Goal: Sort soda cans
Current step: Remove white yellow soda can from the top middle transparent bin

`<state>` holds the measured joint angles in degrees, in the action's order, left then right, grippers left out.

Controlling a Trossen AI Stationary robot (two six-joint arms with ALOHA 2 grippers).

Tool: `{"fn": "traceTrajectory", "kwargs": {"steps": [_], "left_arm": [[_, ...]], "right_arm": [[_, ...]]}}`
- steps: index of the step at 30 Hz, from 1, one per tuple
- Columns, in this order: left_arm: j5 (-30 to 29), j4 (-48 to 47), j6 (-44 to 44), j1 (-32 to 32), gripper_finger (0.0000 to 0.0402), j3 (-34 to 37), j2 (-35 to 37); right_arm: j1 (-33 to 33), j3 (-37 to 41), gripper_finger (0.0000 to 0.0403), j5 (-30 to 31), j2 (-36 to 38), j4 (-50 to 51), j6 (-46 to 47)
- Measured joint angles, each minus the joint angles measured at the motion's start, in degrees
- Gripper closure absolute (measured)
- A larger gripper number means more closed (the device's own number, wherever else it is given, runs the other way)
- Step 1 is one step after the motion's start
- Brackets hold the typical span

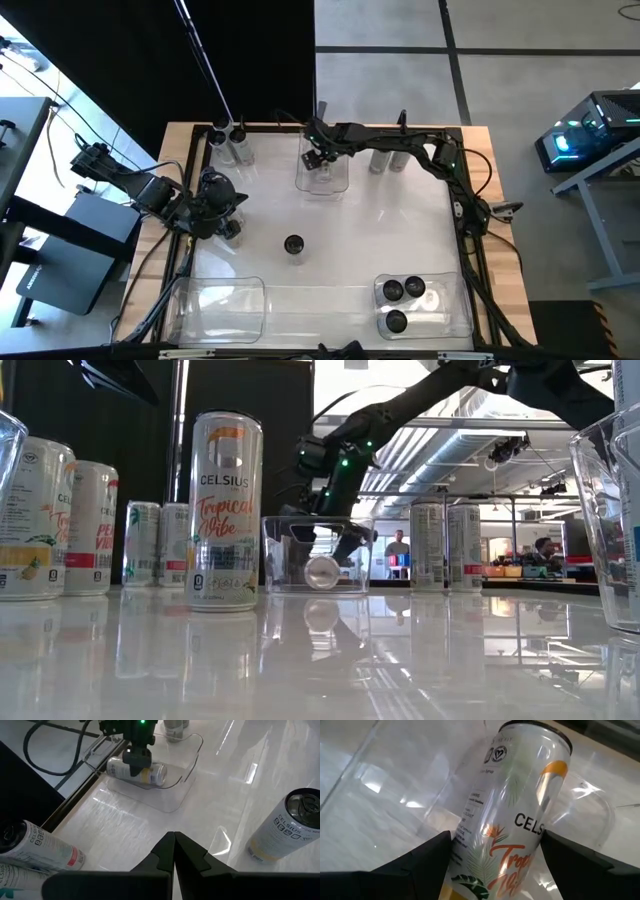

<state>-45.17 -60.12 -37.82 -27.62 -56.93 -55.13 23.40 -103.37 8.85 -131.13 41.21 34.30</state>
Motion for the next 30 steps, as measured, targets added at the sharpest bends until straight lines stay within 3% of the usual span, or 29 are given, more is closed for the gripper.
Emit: {"fn": "traceTrajectory", "kwargs": {"steps": [19,30], "left_arm": [[-0.44,0.01,0.13,0.0,0.0401,-0.02,0.0],[-0.42,0.02,-0.02,0.0,0.0401,0.0,0.0]], "right_arm": [[1.25,0.09,0.0104,-2.04,-1.08,-0.36,-2.27],[-3.35,0.11,0.0105,0.56,-1.51,2.15,-5.39]]}}
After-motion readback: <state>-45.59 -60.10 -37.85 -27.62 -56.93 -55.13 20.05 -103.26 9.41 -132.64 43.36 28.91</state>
